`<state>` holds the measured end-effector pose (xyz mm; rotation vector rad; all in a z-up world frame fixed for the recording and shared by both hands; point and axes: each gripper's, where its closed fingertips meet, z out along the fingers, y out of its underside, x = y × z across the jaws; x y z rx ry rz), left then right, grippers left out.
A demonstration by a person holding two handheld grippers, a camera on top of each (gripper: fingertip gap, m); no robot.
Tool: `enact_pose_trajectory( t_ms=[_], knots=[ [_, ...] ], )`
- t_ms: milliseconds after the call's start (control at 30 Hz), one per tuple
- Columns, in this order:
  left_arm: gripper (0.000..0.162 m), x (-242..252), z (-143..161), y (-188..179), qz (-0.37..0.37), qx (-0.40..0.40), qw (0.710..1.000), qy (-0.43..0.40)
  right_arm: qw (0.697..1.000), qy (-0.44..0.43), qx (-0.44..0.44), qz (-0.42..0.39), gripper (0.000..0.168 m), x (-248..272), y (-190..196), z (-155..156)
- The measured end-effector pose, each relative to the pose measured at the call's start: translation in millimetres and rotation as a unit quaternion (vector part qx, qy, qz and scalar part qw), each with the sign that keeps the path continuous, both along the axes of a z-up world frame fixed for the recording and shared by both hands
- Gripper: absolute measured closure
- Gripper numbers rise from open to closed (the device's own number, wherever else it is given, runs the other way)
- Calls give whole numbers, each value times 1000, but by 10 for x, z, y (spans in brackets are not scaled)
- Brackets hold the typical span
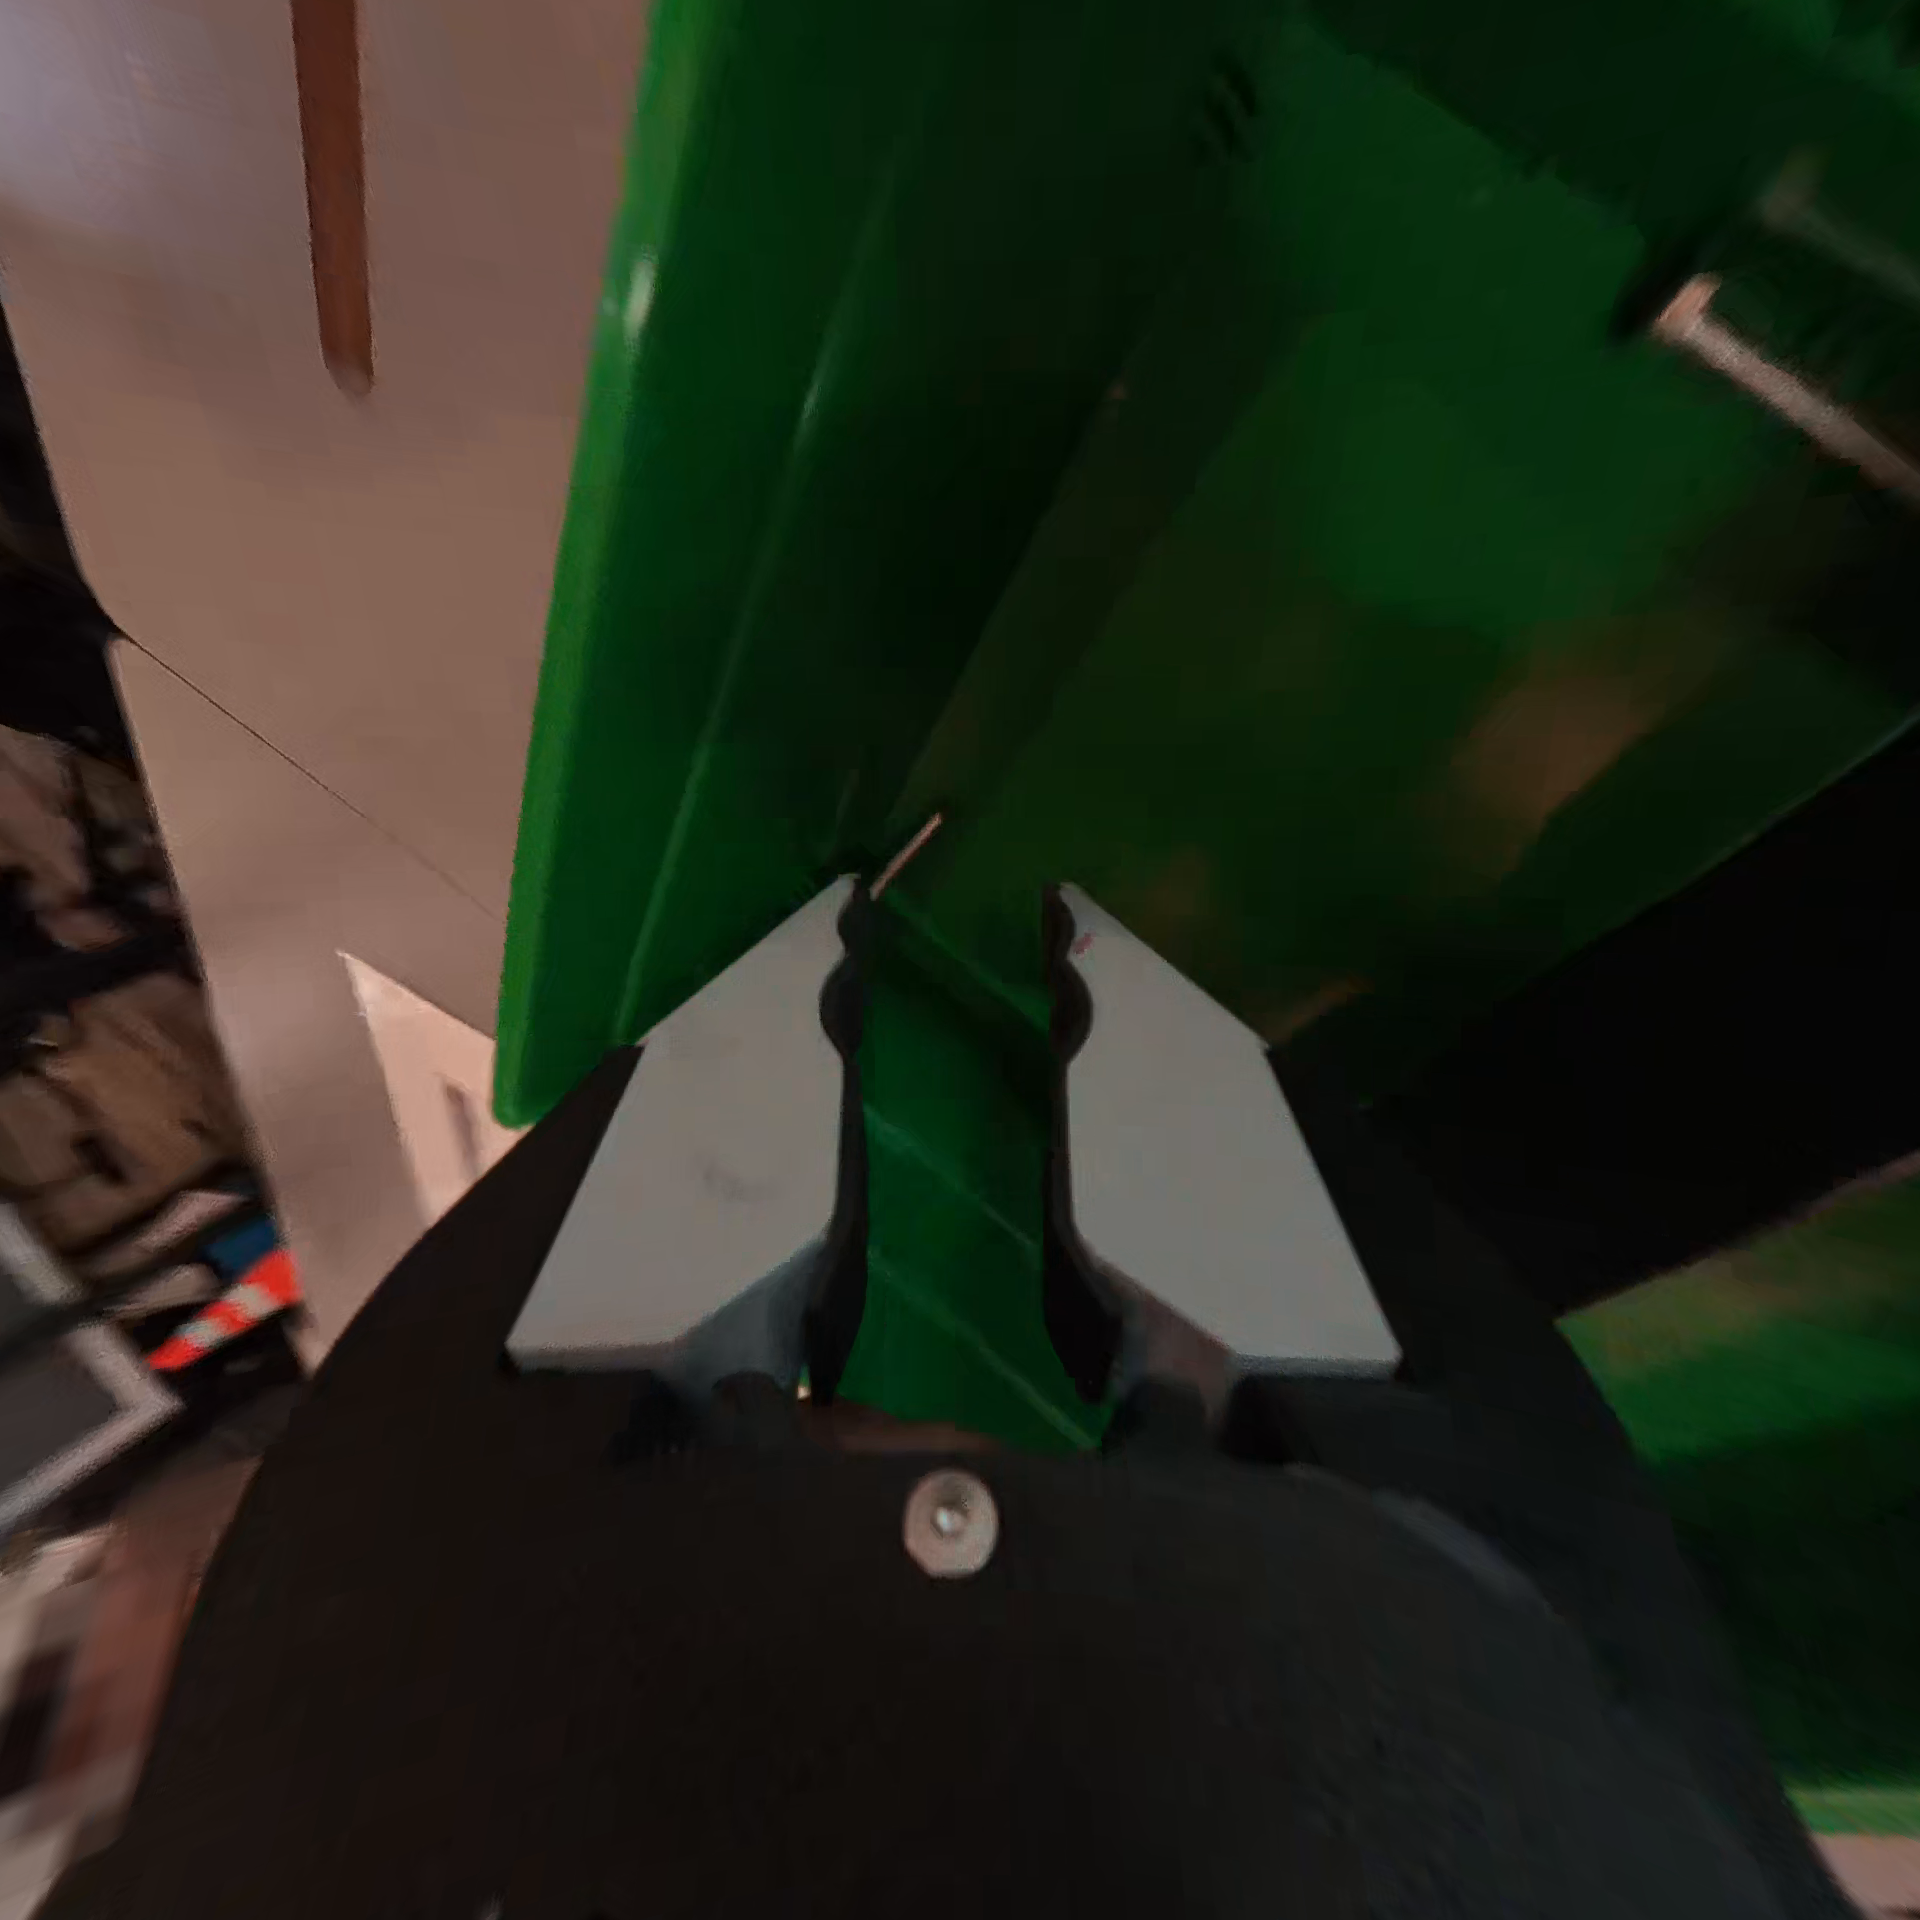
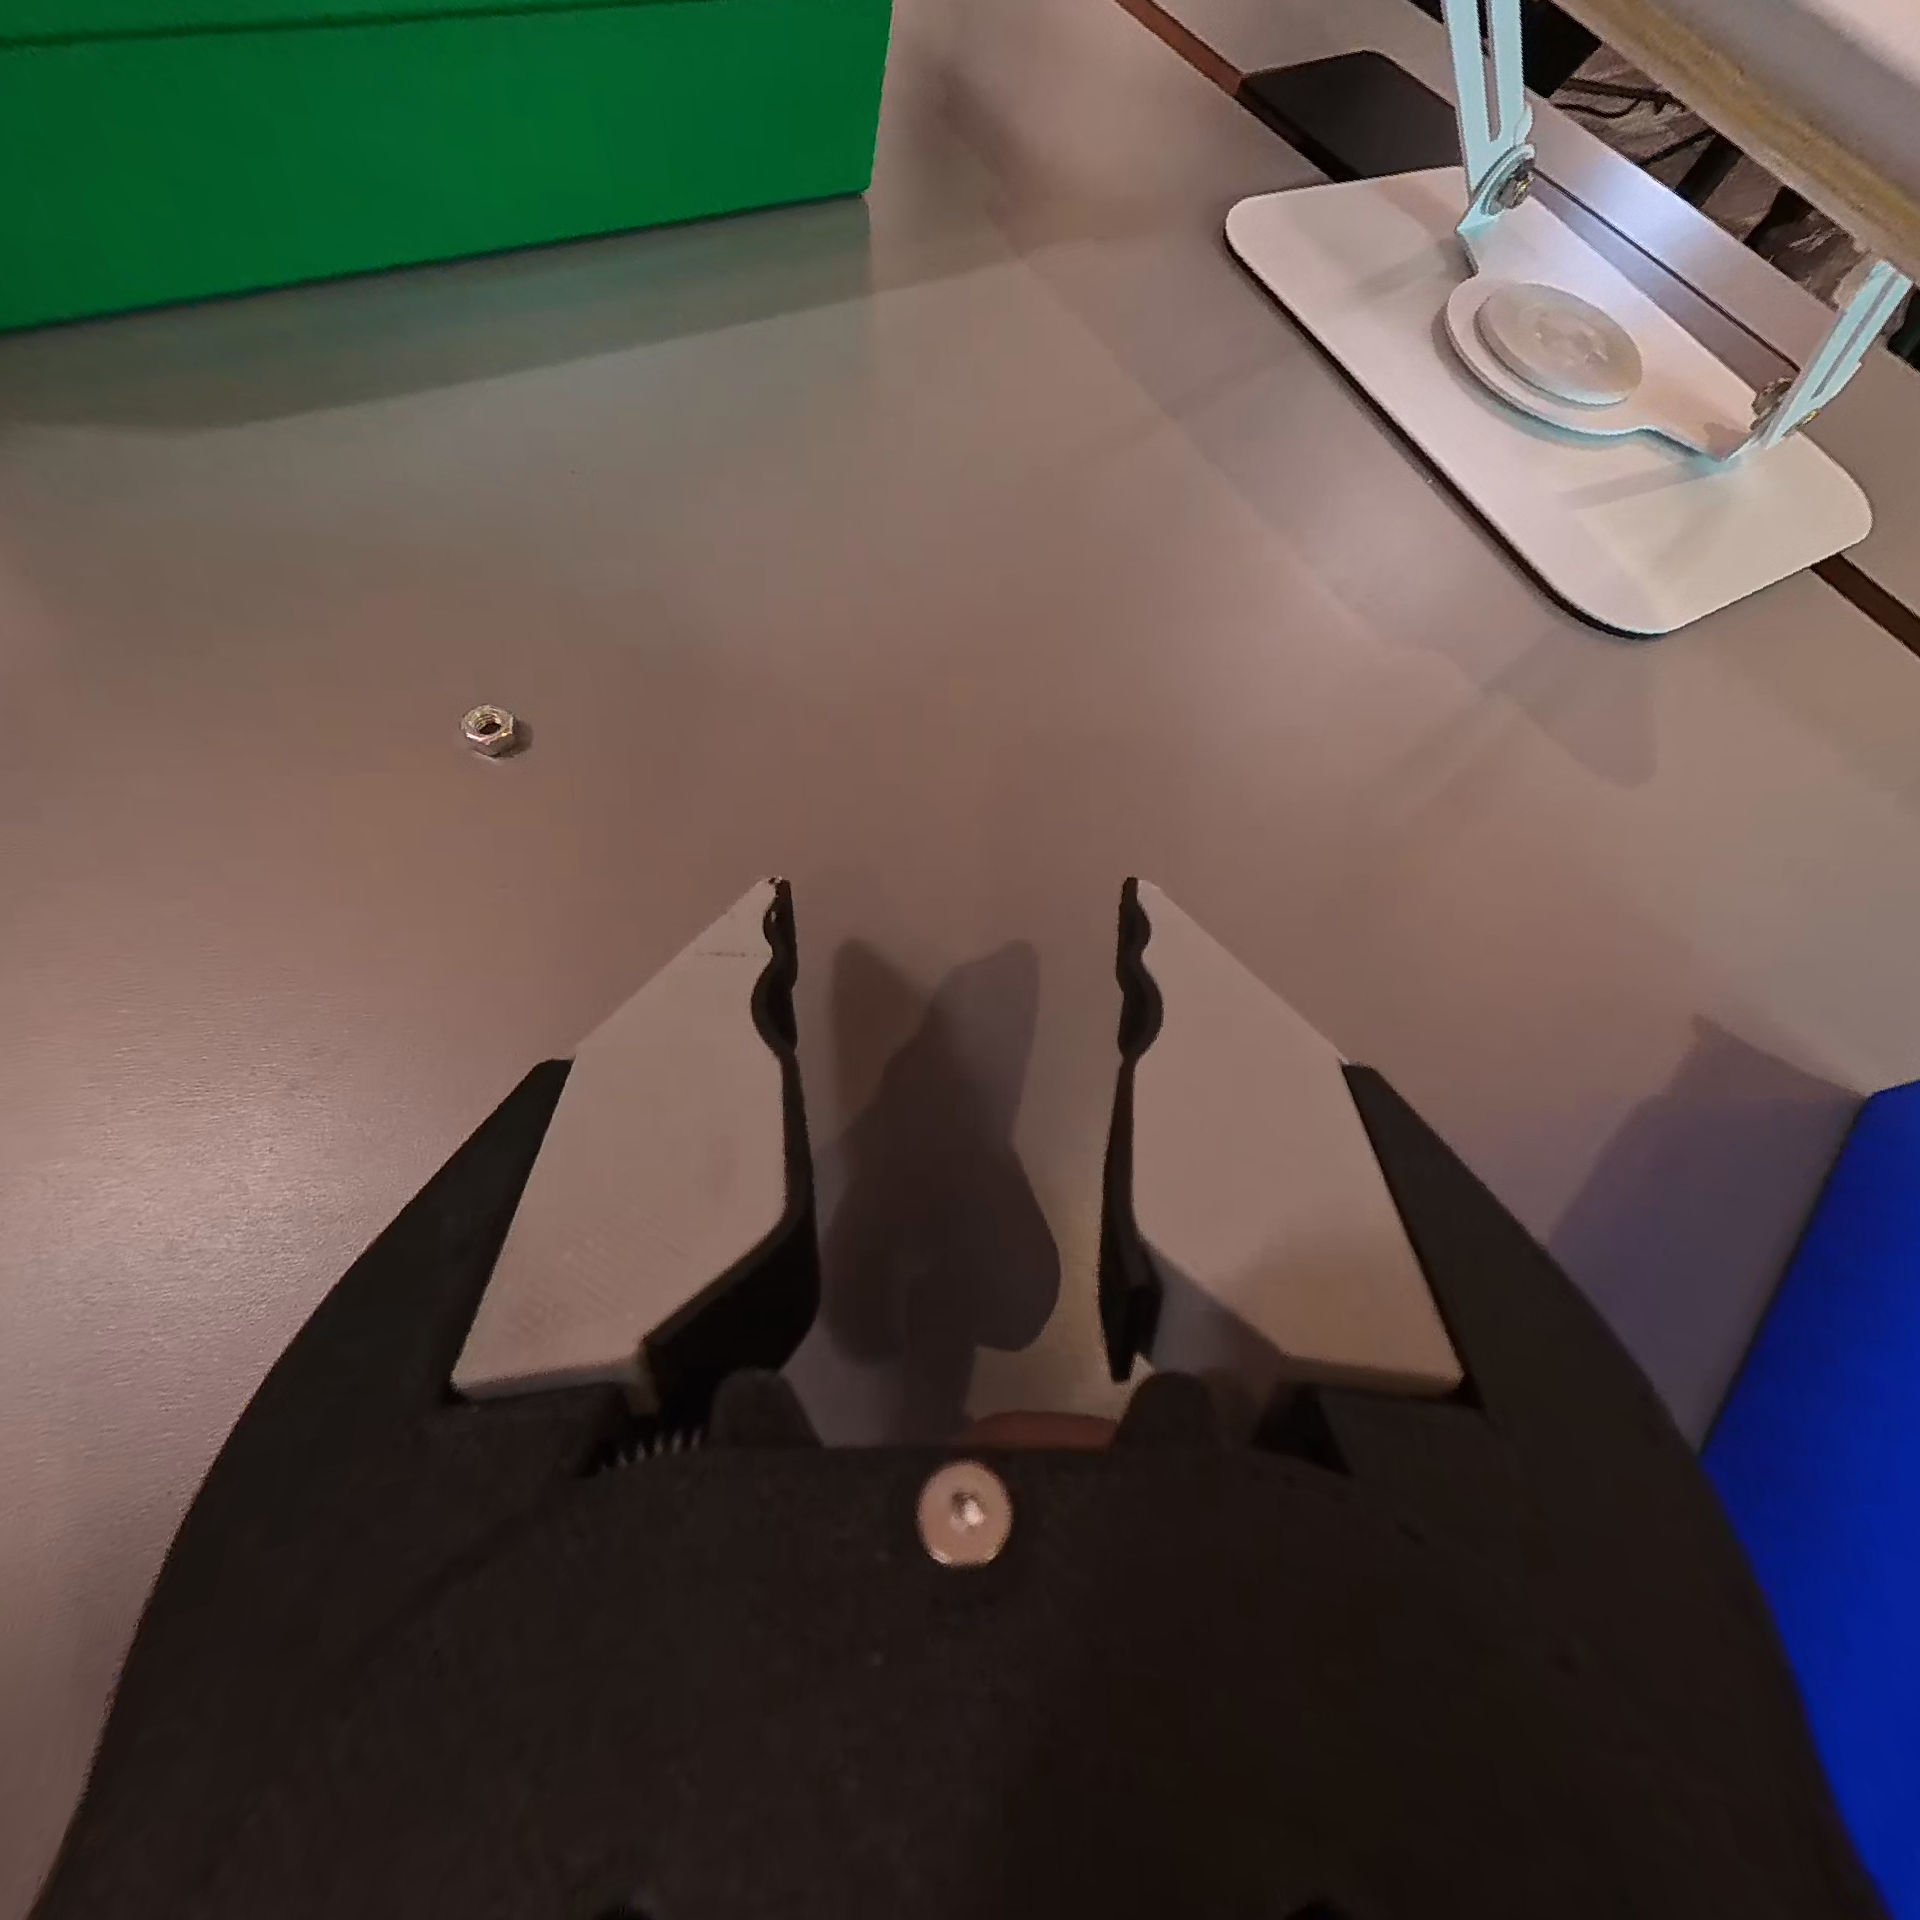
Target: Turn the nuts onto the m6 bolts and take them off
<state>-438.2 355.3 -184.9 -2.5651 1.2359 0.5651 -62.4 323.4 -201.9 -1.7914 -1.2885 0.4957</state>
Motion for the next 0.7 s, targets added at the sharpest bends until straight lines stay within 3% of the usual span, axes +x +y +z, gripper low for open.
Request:
enact_pose_trajectory(
  t_ms=[167, 233, 433, 700],
  knots=[
    [136, -123, -240, 106, -107, -66, 989, 83, 1000, 3, -7, 9, 109, -22, -41, 0],
    [133, -197, -356, 76, -117, -105, 983, 100, 1000, 1, -10, 14, 109, -34, -63, -16],
    [150, -312, -408, 117, -139, -144, 973, 113, 999, 4, -26, 25, 109, -57, -120, -36],
    [153, -327, -419, 153, -131, -155, 973, 111, 999, 4, -37, 39, 109, -77, -189, -47]
  ],
)
